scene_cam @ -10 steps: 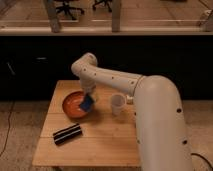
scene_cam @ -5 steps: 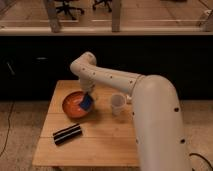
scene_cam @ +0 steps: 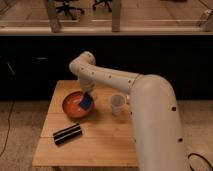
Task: Place the white sponge in the ceramic bowl
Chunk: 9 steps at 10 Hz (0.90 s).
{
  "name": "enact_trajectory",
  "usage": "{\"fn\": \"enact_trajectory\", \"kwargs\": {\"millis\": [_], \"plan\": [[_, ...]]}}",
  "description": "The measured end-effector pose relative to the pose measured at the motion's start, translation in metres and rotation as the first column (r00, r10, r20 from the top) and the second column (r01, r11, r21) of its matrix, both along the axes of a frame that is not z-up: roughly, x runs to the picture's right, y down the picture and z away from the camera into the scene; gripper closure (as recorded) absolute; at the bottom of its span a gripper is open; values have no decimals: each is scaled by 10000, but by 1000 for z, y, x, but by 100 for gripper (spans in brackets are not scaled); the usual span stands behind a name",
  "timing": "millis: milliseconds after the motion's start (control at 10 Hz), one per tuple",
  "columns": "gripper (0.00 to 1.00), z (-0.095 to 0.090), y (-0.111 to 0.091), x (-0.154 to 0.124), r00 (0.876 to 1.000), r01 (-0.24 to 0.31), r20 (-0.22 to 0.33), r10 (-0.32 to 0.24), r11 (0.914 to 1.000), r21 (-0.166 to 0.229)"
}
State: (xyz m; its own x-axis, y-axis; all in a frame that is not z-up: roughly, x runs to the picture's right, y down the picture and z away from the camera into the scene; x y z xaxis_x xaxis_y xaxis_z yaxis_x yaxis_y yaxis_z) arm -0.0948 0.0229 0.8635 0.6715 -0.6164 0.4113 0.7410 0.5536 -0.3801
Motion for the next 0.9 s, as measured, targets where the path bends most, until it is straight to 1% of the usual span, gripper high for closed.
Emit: {"fn": "enact_trajectory", "kwargs": {"millis": [900], "plan": [[100,1,-6,-5,9996,263,83,-264,9996,81]]}}
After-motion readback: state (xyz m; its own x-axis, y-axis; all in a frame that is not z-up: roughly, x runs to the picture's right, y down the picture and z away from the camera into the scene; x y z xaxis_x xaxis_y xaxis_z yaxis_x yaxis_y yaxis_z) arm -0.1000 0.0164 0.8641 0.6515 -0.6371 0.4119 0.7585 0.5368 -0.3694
